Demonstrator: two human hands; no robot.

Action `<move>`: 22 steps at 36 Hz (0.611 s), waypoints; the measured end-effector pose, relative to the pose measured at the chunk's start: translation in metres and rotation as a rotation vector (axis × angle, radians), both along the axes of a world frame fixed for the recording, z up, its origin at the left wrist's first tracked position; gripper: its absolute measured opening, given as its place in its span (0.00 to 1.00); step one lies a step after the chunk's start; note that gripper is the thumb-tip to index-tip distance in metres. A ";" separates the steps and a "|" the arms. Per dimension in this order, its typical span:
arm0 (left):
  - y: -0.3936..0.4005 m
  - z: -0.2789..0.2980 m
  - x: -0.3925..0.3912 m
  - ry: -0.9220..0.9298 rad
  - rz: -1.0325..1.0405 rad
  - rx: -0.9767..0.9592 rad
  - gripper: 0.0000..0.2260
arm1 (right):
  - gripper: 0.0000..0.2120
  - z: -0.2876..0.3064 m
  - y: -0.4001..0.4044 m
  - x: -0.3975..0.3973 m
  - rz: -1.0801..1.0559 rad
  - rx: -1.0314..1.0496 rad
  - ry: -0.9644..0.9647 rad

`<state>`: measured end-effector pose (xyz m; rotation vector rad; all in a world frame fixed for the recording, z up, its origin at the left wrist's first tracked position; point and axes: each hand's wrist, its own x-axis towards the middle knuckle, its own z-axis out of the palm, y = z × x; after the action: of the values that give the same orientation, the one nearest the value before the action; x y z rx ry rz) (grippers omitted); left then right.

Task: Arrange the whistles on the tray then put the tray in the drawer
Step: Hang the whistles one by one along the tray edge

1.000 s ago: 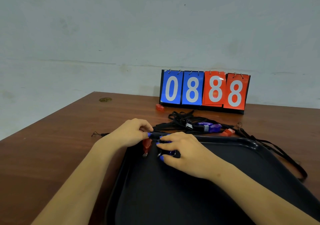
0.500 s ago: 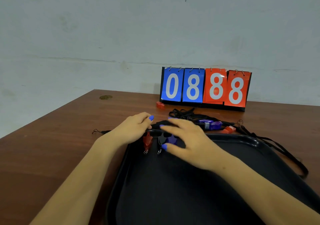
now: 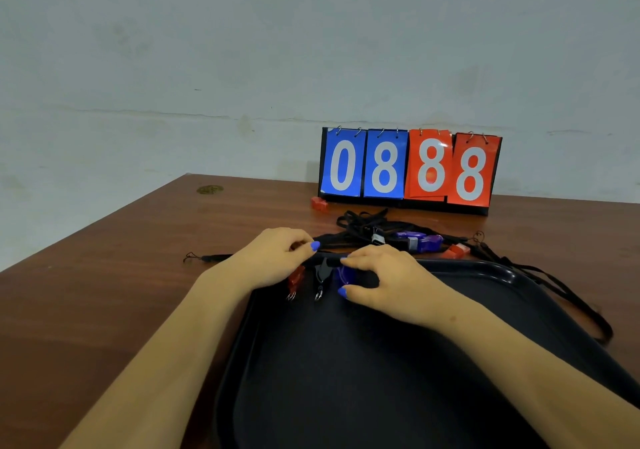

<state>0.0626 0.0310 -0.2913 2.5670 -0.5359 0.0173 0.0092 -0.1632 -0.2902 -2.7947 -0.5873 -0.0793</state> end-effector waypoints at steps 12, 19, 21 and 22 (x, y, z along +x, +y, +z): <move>-0.013 0.001 -0.006 -0.062 -0.009 0.141 0.16 | 0.26 0.004 -0.002 -0.001 0.012 -0.002 0.034; -0.015 0.003 -0.008 -0.051 -0.001 0.181 0.16 | 0.26 0.005 -0.002 -0.002 0.019 0.018 0.050; -0.015 0.002 -0.007 -0.046 0.006 0.183 0.16 | 0.26 0.005 -0.002 -0.002 0.019 0.028 0.053; -0.015 0.002 -0.007 -0.045 0.008 0.183 0.16 | 0.26 0.005 -0.003 -0.002 0.018 0.032 0.054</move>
<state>0.0553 0.0160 -0.2893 2.7524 -0.5678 0.0308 0.0075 -0.1657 -0.2853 -2.7509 -0.5932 -0.0100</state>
